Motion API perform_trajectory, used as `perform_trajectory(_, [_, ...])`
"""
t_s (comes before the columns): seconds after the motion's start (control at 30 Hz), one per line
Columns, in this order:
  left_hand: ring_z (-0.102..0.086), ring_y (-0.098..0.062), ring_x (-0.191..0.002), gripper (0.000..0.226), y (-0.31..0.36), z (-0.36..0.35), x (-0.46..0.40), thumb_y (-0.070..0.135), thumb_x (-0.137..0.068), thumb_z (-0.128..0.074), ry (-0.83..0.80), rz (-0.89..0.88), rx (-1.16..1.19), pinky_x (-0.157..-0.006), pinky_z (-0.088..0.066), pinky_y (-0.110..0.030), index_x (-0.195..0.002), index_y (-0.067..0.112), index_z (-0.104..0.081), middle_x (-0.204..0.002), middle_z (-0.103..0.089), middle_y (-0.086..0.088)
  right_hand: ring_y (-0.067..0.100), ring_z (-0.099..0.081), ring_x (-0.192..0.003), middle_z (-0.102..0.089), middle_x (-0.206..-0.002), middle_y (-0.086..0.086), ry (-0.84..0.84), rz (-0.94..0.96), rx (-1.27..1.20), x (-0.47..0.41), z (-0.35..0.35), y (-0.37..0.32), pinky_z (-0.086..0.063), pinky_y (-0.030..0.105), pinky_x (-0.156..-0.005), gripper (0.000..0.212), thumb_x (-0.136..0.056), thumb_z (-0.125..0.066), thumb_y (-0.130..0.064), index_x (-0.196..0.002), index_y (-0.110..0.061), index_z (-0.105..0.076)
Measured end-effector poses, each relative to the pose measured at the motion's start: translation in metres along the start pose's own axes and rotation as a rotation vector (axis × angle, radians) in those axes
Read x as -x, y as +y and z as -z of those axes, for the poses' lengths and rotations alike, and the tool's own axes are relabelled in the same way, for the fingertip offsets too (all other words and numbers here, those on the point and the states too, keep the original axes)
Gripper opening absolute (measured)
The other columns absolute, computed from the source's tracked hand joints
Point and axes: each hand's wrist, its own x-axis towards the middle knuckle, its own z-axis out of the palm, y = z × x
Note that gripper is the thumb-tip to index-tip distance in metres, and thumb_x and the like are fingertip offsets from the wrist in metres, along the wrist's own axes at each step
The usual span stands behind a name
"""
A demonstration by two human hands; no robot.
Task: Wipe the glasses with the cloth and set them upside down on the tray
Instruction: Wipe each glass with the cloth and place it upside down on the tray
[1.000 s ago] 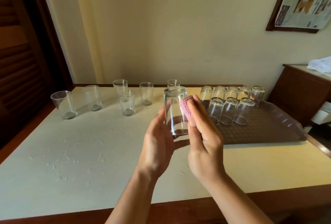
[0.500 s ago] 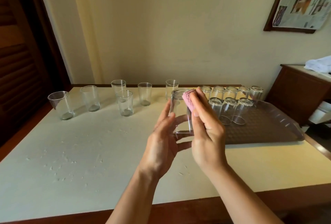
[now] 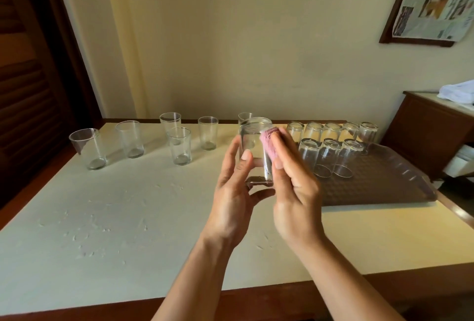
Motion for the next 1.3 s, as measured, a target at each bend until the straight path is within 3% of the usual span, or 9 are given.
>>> perform_trajectory(0.23, [-0.065, -0.022, -0.125, 0.041, 0.003, -0.002, 0.001, 0.039, -0.102, -0.052, -0.057, 0.025, -0.048, -0.115, -0.043, -0.052, -0.142, 0.048, -0.055, -0.145, -0.064, -0.004, 0.019, -0.039, -0.149, -0.042, -0.159, 0.011, 0.020, -0.004, 0.006, 0.009, 0.001, 0.008, -0.037, 0.039, -0.120, 0.039, -0.104, -0.047, -0.002, -0.143, -0.002, -0.052])
perform_trajectory(0.37, [-0.070, -0.022, -0.090, 0.057, -0.001, -0.008, 0.004, 0.033, -0.096, -0.062, -0.012, -0.054, 0.019, -0.081, -0.058, -0.033, -0.150, 0.039, -0.045, -0.128, -0.070, -0.014, 0.017, -0.040, -0.148, -0.046, -0.156, 0.011, 0.066, -0.003, -0.017, -0.014, 0.001, 0.000, -0.036, 0.036, -0.120, 0.039, -0.104, -0.046, -0.001, -0.143, -0.005, -0.051])
perform_trajectory(0.53, [-0.067, -0.025, -0.110, 0.070, 0.005, -0.008, -0.007, 0.042, -0.097, -0.057, 0.118, -0.072, 0.070, -0.095, -0.054, -0.038, -0.152, 0.001, -0.045, -0.131, -0.067, -0.016, 0.018, -0.041, -0.148, -0.045, -0.157, 0.011, 0.005, -0.001, -0.065, 0.013, -0.008, -0.010, -0.039, 0.035, -0.118, 0.040, -0.103, -0.047, 0.001, -0.142, -0.001, -0.052])
perform_trajectory(0.73, [-0.074, -0.021, -0.109, 0.048, 0.004, -0.012, 0.005, 0.032, -0.108, -0.037, -0.070, -0.068, 0.022, -0.087, -0.060, -0.035, -0.154, 0.020, -0.043, -0.123, -0.075, -0.007, 0.021, -0.041, -0.148, -0.047, -0.156, 0.008, 0.054, 0.024, -0.080, -0.018, 0.001, -0.007, -0.040, 0.055, -0.116, 0.039, -0.106, -0.046, -0.004, -0.144, -0.008, -0.050])
perform_trajectory(0.9, [-0.071, -0.024, -0.104, 0.061, 0.013, -0.015, -0.003, 0.030, -0.096, -0.062, 0.019, -0.097, -0.015, -0.086, -0.058, -0.037, -0.153, 0.017, -0.044, -0.123, -0.074, -0.007, 0.021, -0.043, -0.147, -0.045, -0.156, 0.011, 0.008, 0.023, -0.059, 0.005, 0.002, -0.011, -0.041, 0.043, -0.118, 0.039, -0.103, -0.047, 0.000, -0.142, 0.000, -0.053])
perform_trajectory(1.03, [-0.069, -0.026, -0.121, 0.055, 0.005, -0.015, 0.002, 0.053, -0.107, -0.036, -0.078, -0.030, -0.063, -0.093, -0.058, -0.042, -0.157, 0.032, -0.042, -0.134, -0.070, -0.006, 0.017, -0.040, -0.149, -0.044, -0.156, 0.017, 0.041, 0.037, -0.023, -0.006, 0.004, -0.009, -0.037, 0.036, -0.120, 0.040, -0.103, -0.046, 0.002, -0.142, 0.002, -0.050])
perform_trajectory(1.13, [-0.067, -0.035, -0.123, 0.051, 0.007, -0.015, 0.003, 0.050, -0.107, -0.030, -0.112, -0.004, -0.087, -0.095, -0.056, -0.051, -0.156, 0.040, -0.042, -0.137, -0.068, -0.012, 0.016, -0.037, -0.150, -0.043, -0.158, 0.013, 0.077, 0.026, 0.003, -0.018, 0.009, -0.007, -0.034, 0.038, -0.122, 0.041, -0.105, -0.045, -0.003, -0.145, -0.006, -0.046])
perform_trajectory(1.23, [-0.071, -0.023, -0.112, 0.051, 0.013, -0.017, -0.001, 0.041, -0.106, -0.041, -0.062, -0.033, -0.049, -0.085, -0.059, -0.039, -0.156, 0.034, -0.043, -0.134, -0.071, -0.006, 0.026, -0.040, -0.149, -0.040, -0.160, 0.013, 0.023, 0.040, -0.033, -0.001, 0.006, -0.007, -0.038, 0.045, -0.119, 0.041, -0.104, -0.046, 0.000, -0.145, -0.002, -0.048])
perform_trajectory(1.3, [-0.071, -0.019, -0.104, 0.052, 0.013, -0.016, -0.003, 0.036, -0.104, -0.051, -0.017, -0.055, -0.026, -0.083, -0.059, -0.033, -0.154, 0.023, -0.046, -0.128, -0.072, -0.005, 0.024, -0.042, -0.148, -0.041, -0.159, 0.015, -0.002, 0.065, 0.006, 0.012, 0.003, -0.007, -0.039, 0.038, -0.119, 0.041, -0.103, -0.047, 0.003, -0.143, 0.002, -0.050])
